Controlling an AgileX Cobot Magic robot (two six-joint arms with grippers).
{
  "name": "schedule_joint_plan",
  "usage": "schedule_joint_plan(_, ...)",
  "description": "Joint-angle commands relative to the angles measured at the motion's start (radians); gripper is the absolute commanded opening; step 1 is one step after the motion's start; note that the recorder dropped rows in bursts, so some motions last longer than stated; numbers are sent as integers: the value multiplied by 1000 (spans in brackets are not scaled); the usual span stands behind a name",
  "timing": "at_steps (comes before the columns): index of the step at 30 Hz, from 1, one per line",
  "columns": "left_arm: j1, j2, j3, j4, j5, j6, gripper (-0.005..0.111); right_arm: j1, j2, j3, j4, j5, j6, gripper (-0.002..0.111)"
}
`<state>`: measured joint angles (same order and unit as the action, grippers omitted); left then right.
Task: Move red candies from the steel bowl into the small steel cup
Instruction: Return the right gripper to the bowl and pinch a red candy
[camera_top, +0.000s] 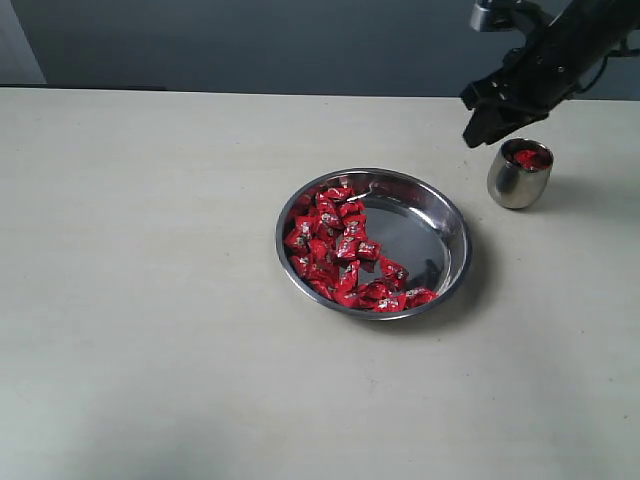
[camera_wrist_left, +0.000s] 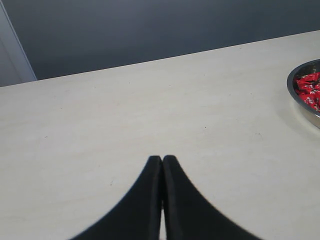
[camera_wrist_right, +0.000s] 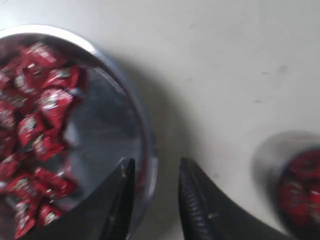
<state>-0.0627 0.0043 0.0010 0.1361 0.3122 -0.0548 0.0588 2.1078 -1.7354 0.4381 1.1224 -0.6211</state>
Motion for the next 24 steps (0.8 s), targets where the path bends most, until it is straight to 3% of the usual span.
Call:
schedule_joint_plan(1,-10,-4,-1,0,-4,-6,0,109,2,-5,9,99,-84,31)
schedule_joint_plan(7,-10,-4,-1,0,-4,-6,0,205,58,10,-79,99,-78,31)
schedule_joint_plan(24,-10,-4,-1,0,-4,-6,0,275,85,115,-66,99,-78,31)
